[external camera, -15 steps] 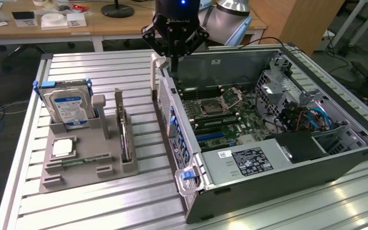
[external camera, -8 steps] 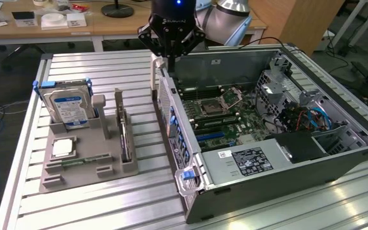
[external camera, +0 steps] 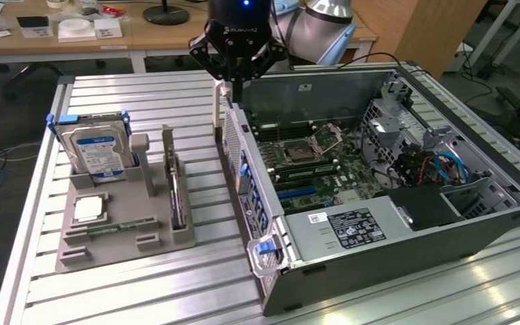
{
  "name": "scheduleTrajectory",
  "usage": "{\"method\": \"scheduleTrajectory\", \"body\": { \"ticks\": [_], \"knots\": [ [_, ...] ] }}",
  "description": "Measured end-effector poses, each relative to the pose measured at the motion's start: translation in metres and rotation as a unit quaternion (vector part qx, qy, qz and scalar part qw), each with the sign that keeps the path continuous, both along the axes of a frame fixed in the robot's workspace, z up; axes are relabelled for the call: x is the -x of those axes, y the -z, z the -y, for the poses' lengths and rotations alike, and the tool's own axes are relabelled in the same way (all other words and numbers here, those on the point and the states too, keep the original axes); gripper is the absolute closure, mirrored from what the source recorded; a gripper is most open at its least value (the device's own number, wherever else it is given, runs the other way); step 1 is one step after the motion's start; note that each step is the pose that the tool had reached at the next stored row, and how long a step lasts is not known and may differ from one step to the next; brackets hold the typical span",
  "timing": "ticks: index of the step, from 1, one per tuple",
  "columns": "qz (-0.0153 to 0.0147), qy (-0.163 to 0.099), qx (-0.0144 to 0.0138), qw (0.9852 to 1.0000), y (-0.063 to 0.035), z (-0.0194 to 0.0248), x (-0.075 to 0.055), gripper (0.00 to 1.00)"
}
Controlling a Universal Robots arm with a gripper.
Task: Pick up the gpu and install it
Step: 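Reach for the gpu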
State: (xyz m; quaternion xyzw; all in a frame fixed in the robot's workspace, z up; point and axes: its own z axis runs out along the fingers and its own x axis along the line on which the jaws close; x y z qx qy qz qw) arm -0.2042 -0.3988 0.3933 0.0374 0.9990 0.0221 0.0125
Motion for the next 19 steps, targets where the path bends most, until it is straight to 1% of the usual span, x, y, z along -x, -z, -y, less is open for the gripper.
{"method": "scheduleTrajectory", "body": {
  "ticks": [11,19],
  "knots": [
    [0.0000,0.000,0.0001,1.0000,0.0000,0.0000,0.009,0.89],
    [0.0000,0.000,0.0000,1.0000,0.0000,0.0000,0.019,0.89]
  ]
}}
